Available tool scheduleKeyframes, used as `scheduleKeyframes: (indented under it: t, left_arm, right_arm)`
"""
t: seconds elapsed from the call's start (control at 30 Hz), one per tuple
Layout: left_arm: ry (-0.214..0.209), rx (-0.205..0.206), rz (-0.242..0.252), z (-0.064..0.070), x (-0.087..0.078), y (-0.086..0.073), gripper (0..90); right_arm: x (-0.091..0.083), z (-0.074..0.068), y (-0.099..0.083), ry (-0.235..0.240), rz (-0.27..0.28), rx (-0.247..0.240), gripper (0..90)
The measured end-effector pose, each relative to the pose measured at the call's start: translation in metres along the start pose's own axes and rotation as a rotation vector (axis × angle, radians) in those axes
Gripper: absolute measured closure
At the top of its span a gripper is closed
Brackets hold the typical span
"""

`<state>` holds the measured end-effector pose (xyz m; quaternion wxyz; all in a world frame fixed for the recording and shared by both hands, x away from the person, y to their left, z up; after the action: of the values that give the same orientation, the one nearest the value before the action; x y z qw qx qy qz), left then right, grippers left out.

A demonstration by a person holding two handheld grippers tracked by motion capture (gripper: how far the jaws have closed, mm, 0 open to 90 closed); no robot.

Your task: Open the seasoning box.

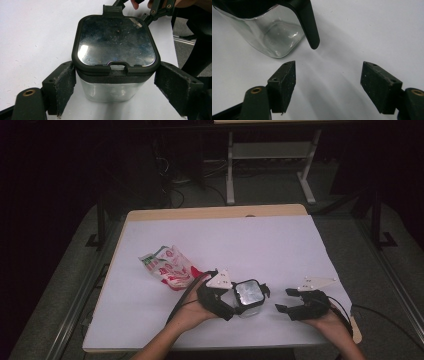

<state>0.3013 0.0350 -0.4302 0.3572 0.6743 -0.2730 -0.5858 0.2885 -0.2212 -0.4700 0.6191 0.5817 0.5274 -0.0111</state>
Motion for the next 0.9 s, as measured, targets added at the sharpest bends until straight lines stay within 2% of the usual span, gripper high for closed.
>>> scheduleKeyframes:
  t: [0.9]
  left_arm:
    - [0.004,0.011,-0.006,0.0005,-0.0027,0.0035,18.2]
  right_arm:
    - [0.0011,0.0003,-0.0003,-0.001,0.000,0.004,27.8]
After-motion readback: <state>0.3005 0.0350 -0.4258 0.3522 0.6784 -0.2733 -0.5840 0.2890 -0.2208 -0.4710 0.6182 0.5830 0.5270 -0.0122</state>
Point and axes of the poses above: each handheld gripper's, and its own axes: x roughly forward along the jaws, y roughly out of its top, z roughly to its right, the point moved 4 cm from there along x, roughly forward along the jaws, and after that the axes turned 9 degrees about x, right-handed, at the moved point
